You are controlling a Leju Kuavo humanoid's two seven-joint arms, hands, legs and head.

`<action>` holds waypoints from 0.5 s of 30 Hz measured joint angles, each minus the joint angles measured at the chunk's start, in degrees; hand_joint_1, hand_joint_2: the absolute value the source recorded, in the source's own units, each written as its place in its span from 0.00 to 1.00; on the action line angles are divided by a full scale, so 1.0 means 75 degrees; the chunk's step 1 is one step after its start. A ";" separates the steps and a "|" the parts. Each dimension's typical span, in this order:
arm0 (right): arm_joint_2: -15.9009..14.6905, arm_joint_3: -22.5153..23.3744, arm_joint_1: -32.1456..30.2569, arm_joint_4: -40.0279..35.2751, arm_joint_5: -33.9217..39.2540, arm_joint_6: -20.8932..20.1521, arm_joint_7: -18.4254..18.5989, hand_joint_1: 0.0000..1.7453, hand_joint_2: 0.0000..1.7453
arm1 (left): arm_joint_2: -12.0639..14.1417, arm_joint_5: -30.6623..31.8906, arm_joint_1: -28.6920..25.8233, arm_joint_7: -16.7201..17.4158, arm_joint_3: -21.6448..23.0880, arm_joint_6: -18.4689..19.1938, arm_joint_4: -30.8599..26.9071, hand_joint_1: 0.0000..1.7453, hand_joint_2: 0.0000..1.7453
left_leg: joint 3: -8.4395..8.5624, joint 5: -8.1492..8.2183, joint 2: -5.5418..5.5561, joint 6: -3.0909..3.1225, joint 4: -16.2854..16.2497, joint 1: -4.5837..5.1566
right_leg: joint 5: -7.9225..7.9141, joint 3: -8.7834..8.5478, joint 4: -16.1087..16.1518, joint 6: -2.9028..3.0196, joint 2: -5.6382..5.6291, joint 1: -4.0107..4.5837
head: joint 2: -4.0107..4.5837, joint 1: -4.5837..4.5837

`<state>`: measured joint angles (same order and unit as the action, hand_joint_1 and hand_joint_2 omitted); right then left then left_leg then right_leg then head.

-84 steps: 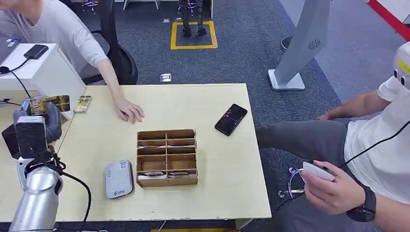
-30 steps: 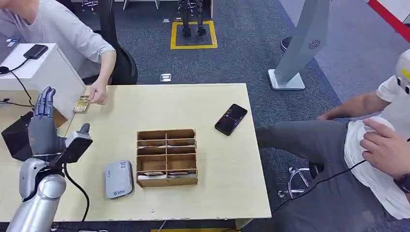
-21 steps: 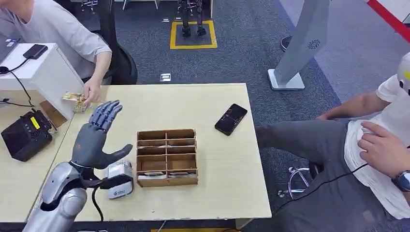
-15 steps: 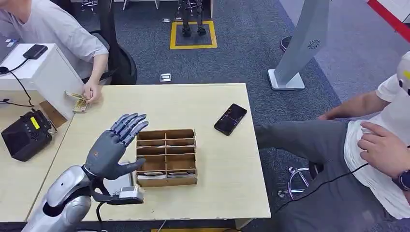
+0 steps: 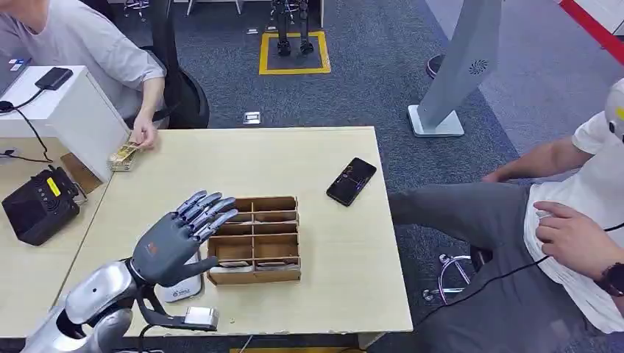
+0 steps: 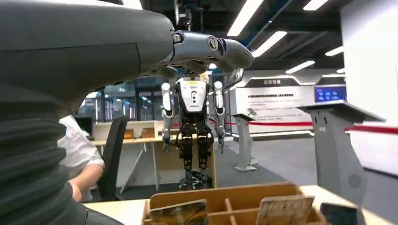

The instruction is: Pass the card to the sensor for recognition and then transmit it.

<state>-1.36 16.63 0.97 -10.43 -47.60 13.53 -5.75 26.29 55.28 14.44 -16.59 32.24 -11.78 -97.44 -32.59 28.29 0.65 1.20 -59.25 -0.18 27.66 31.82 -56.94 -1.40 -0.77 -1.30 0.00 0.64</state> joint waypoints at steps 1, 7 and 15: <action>0.0000 0.0012 0.0001 0.0000 -0.0009 0.0000 -0.0003 0.00 1.00 | 0.0082 0.0012 0.0000 0.0021 0.0018 0.0003 0.0003 0.00 1.00 | 0.0000 0.0000 0.0000 0.0000 0.0000 0.0000 | 0.0000 0.0000 0.0000 0.0000 0.0001 0.0000 | 0.0000 0.0003; 0.0000 0.0041 0.0001 0.0000 -0.0041 0.0000 -0.0003 0.00 1.00 | 0.0359 0.0064 -0.0002 0.0041 0.0105 0.0006 0.0020 0.00 1.00 | 0.0000 0.0000 0.0001 0.0000 0.0000 -0.0001 | 0.0000 0.0000 0.0000 0.0000 0.0001 0.0001 | 0.0000 0.0003; 0.0000 0.0064 0.0004 0.0000 -0.0064 0.0003 -0.0009 0.00 1.00 | 0.0578 0.0055 -0.0002 0.0050 0.0207 0.0149 0.0023 0.00 1.00 | 0.0000 0.0000 0.0001 0.0000 0.0000 0.0000 | 0.0000 0.0000 0.0000 0.0000 0.0001 0.0000 | 0.0000 0.0000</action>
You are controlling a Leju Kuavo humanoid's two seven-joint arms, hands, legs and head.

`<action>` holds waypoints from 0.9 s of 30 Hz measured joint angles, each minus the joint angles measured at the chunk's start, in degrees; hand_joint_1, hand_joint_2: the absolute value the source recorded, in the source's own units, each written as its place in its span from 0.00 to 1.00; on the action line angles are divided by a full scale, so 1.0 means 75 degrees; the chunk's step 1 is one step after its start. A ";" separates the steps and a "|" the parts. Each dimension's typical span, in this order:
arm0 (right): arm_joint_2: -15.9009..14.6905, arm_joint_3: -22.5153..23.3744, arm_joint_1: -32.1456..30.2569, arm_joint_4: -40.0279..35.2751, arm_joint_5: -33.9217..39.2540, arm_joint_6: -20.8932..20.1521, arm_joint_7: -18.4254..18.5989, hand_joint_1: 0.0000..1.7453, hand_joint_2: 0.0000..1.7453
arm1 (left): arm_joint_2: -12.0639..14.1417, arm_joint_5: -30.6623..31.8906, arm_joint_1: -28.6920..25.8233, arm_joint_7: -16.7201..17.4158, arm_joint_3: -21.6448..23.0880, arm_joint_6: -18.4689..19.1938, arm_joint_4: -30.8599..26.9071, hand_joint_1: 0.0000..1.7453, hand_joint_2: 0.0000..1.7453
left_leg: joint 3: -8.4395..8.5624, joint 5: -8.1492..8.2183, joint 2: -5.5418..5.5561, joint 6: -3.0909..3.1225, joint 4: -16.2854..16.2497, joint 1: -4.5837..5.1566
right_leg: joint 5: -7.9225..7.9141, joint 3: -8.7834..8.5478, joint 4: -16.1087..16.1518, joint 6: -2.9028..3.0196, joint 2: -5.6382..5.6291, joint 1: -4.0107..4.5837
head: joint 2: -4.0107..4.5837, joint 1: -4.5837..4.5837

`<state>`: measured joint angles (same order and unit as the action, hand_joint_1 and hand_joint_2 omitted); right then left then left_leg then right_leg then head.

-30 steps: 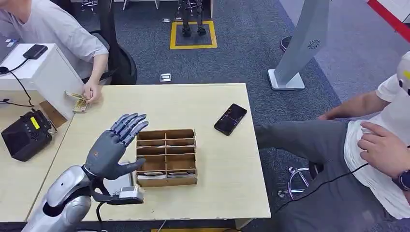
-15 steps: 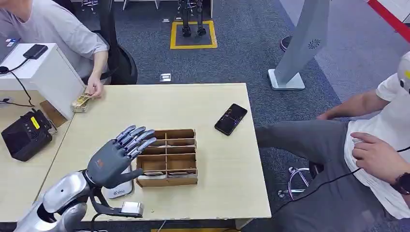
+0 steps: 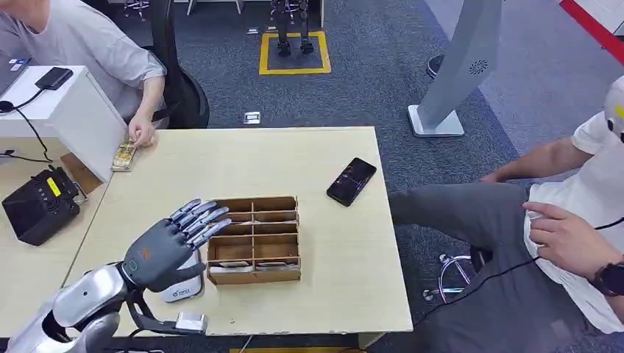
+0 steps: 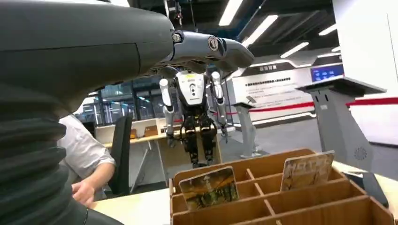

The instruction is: Pass the card to the sensor for recognition and then transmit it.

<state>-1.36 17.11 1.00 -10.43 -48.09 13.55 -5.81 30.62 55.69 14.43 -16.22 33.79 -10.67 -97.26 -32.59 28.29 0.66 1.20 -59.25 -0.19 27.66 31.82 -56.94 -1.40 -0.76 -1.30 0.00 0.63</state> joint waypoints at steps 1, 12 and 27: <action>0.0000 0.0003 0.0000 0.0000 -0.0003 0.0000 -0.0006 0.00 1.00 | 0.0017 -0.0006 0.0000 0.0000 0.0012 0.0006 0.0000 0.00 1.00 | 0.0000 0.0000 0.0000 0.0000 0.0000 0.0000 | 0.0000 0.0000 0.0000 0.0000 0.0000 0.0000 | 0.0000 0.0003; 0.0003 0.0055 0.0000 -0.0003 -0.0047 0.0009 -0.0012 0.00 1.00 | -0.0072 0.0300 -0.0027 0.0760 0.0041 -0.0347 0.0087 0.00 1.00 | 0.0000 0.0000 0.0001 0.0000 0.0000 0.0001 | 0.0000 -0.0001 0.0001 0.0000 0.0002 -0.0001 | 0.0000 0.0003; 0.0055 0.0262 -0.0012 -0.0003 -0.0093 0.0079 0.0087 0.00 1.00 | -0.0918 -0.0490 -0.0170 0.1288 -0.0169 0.0228 0.0612 0.00 1.00 | -0.0001 0.0000 0.0000 0.0001 0.0000 0.0002 | 0.0000 0.0001 0.0001 0.0000 0.0001 0.0000 | 0.0000 0.0003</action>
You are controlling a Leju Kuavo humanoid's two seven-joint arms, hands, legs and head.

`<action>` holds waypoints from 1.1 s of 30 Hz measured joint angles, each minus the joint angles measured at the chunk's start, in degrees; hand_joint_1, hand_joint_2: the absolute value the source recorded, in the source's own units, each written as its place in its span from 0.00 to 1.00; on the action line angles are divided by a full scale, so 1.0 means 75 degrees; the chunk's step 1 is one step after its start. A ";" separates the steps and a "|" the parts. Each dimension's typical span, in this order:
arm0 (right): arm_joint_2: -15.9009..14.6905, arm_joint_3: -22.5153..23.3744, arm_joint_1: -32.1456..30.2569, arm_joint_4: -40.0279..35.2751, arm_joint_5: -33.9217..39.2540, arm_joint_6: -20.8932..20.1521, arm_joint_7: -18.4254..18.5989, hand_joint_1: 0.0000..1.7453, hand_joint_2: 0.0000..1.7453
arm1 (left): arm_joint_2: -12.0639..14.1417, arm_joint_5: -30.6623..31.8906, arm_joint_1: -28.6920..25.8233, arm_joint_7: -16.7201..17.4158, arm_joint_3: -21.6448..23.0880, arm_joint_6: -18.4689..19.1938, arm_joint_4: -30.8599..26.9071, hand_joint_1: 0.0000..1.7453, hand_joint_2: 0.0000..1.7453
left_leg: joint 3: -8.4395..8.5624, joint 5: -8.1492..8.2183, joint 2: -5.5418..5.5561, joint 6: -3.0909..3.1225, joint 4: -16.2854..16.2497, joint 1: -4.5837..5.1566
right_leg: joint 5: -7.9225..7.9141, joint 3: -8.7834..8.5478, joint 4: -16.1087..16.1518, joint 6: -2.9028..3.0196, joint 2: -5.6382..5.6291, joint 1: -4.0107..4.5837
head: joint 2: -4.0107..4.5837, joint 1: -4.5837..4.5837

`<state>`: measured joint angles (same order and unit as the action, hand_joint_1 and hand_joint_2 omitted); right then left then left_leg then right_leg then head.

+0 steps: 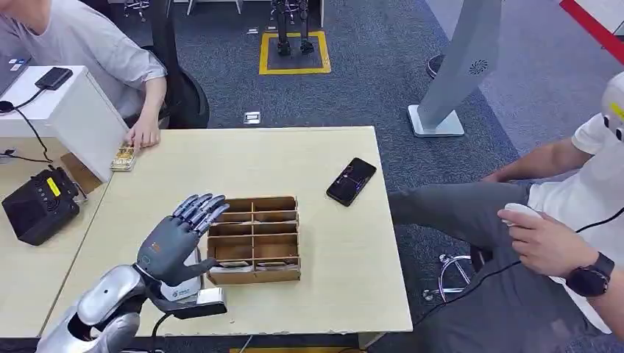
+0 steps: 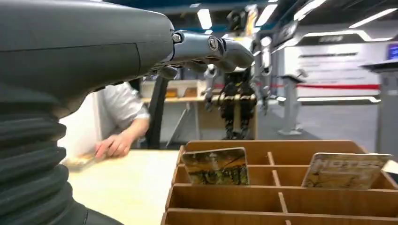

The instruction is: Pass the card to the sensor for recognition and then transmit it.

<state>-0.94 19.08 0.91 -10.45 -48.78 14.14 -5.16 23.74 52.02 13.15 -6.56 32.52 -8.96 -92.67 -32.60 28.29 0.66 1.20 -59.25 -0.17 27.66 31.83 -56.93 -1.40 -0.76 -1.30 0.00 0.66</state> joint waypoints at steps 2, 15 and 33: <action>0.0006 0.0032 -0.0001 0.0000 -0.0003 0.0000 0.0000 0.00 1.00 | -0.0068 -0.0075 -0.0015 0.0006 -0.0038 0.0055 0.0055 0.00 1.00 | -0.0001 0.0000 0.0001 0.0000 0.0000 -0.0001 | 0.0000 0.0000 0.0000 0.0000 0.0002 0.0000 | 0.0000 -0.0003; 0.0038 0.0125 -0.0006 0.0000 -0.0055 0.0023 0.0032 0.00 1.00 | -0.0341 -0.0259 -0.0052 0.0178 -0.0163 0.0198 0.0265 0.00 1.00 | -0.0001 0.0000 0.0001 0.0000 0.0000 0.0000 | 0.0000 0.0000 0.0000 0.0000 0.0001 -0.0001 | 0.0000 0.0000; 0.0111 0.0169 -0.0010 0.0000 -0.0227 0.0055 0.0047 0.00 1.00 | -0.0913 -0.0894 -0.0039 0.0411 -0.0810 0.0180 0.0816 0.00 1.00 | 0.0000 0.0000 0.0000 0.0000 0.0000 0.0000 | 0.0000 0.0000 0.0000 0.0000 0.0001 0.0000 | 0.0000 0.0000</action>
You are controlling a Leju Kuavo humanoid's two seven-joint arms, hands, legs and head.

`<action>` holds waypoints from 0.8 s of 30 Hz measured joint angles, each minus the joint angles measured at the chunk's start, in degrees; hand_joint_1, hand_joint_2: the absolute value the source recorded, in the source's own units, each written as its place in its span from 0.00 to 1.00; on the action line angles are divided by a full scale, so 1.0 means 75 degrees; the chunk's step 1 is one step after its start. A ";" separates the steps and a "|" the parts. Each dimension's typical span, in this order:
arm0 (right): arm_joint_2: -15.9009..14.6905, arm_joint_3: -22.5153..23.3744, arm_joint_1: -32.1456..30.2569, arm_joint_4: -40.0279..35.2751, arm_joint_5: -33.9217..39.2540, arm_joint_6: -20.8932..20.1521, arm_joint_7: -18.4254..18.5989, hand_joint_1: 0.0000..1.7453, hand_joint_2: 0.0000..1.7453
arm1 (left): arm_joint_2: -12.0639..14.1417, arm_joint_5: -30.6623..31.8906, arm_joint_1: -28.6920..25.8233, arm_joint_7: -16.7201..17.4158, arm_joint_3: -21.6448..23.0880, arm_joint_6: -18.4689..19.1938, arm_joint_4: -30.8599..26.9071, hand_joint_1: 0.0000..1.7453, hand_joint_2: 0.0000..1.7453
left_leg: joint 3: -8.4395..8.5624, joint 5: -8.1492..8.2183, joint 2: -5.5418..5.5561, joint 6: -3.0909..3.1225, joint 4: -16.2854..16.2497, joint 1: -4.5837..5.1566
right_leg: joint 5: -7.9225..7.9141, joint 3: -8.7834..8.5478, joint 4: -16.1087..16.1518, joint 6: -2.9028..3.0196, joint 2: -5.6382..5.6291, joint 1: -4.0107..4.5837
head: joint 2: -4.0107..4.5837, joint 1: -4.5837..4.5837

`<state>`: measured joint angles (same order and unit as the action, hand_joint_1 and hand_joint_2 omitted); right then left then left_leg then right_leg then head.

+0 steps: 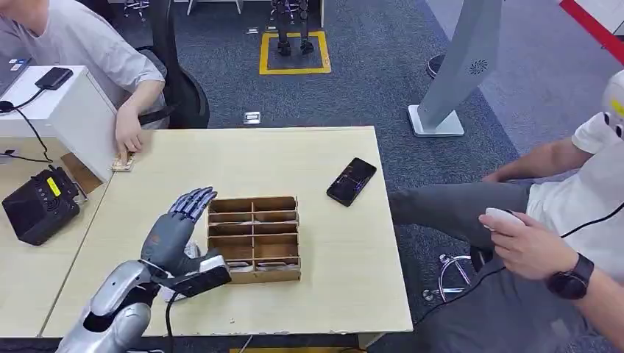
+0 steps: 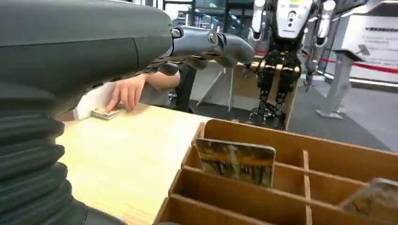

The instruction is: Pass the card to the sensor for recognition and then transmit it.

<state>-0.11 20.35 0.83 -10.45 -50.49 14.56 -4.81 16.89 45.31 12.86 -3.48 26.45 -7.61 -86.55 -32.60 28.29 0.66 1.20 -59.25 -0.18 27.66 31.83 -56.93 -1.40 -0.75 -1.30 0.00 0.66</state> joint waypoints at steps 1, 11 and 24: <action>0.0000 0.0003 0.0000 0.0000 -0.0003 0.0000 -0.0003 0.00 1.00 | -0.0032 -0.0006 0.0002 0.0000 -0.0029 0.0000 0.0014 0.00 1.00 | 0.0000 0.0000 0.0000 0.0000 0.0000 0.0000 | 0.0000 0.0000 0.0000 0.0000 0.0000 0.0000 | 0.0000 0.0000; 0.0000 0.0064 0.0001 0.0000 -0.0093 0.0003 -0.0035 0.00 1.00 | -0.0227 0.0023 0.0063 0.0020 -0.0146 0.0003 0.0212 0.00 1.00 | 0.0000 0.0000 -0.0001 0.0000 0.0000 0.0000 | 0.0000 0.0001 0.0000 0.0000 -0.0001 0.0000 | 0.0000 0.0000; 0.0003 0.0114 0.0002 0.0000 -0.0140 0.0020 -0.0023 0.00 1.00 | -0.0306 0.0026 0.0085 0.0029 -0.0157 -0.0003 0.0370 0.00 1.00 | 0.0000 0.0000 -0.0001 0.0000 0.0000 0.0000 | 0.0000 0.0001 0.0000 0.0000 -0.0001 0.0000 | 0.0000 -0.0003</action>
<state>-0.09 21.20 0.85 -10.45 -51.54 14.71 -4.98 14.60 45.51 13.50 -3.26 25.27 -7.63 -83.78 -32.60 28.29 0.66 1.20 -59.25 -0.17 27.66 31.84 -56.94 -1.40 -0.76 -1.30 0.00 0.64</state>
